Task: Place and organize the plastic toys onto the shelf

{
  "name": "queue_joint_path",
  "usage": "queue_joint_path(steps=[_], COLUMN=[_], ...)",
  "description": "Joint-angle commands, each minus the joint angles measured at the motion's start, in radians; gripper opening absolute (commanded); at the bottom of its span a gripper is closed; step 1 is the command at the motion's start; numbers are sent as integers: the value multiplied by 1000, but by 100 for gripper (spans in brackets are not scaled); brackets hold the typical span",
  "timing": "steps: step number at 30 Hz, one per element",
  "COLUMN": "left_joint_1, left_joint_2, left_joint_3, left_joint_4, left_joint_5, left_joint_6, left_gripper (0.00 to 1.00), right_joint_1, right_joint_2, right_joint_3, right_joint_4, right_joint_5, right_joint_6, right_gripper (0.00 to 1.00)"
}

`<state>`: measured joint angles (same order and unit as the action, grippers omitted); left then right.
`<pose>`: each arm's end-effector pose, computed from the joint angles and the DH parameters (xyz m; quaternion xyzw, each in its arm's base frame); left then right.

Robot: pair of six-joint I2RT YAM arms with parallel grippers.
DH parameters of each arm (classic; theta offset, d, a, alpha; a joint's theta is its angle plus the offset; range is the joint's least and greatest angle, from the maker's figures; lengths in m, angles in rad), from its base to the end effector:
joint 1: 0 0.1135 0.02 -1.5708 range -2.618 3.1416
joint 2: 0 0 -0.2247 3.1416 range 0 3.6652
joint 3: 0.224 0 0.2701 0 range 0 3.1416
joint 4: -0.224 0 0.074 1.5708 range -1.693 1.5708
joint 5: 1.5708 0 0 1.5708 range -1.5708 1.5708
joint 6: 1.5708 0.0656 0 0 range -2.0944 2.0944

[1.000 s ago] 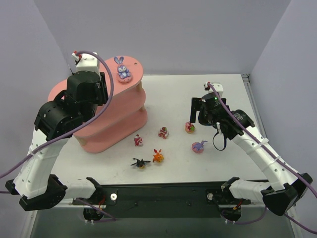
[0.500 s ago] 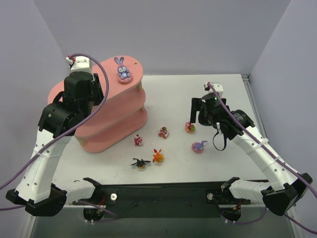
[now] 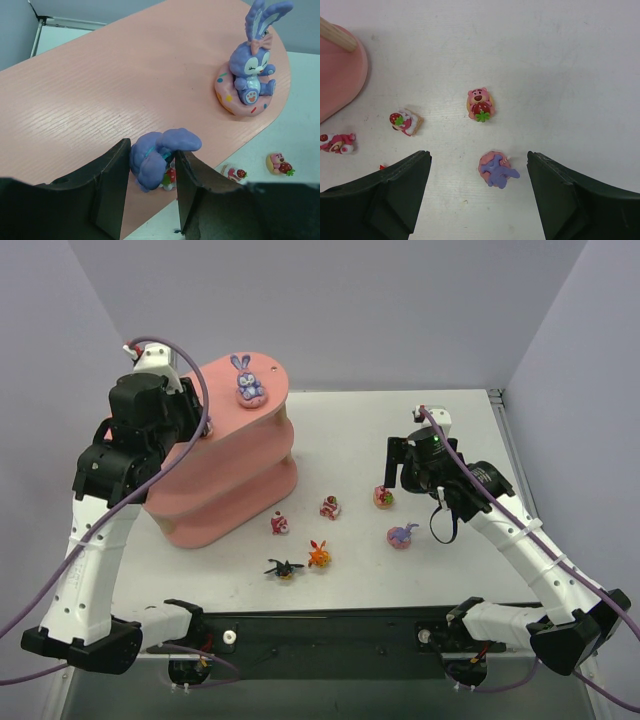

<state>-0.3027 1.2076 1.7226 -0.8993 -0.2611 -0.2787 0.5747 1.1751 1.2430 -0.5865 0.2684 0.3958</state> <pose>0.2601 -0.0635 0.4540 -0.0629 0.8229 -0.0555 0.5620 0.2707 0.1546 0.3305 -0.0096 0.8596 0.1298 0.4942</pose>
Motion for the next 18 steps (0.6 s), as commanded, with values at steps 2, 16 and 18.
queue_joint_path(steps=[2,16,18], left_joint_1=[14,14,14], left_joint_2=[1,-91,-108], left_joint_3=[-38,-165,-188], left_joint_4=[85,227,246], left_joint_5=[79,59,46], left_joint_6=[30,133,141], left_gripper=[10,27,29], right_joint_1=[-12,-18,-18], right_joint_2=[0,21,24], right_joint_3=[-7,3,9], right_joint_4=[4,7,8], right_joint_5=[20,22,17], right_joint_6=[2,-3,-5], right_gripper=[80,80,80])
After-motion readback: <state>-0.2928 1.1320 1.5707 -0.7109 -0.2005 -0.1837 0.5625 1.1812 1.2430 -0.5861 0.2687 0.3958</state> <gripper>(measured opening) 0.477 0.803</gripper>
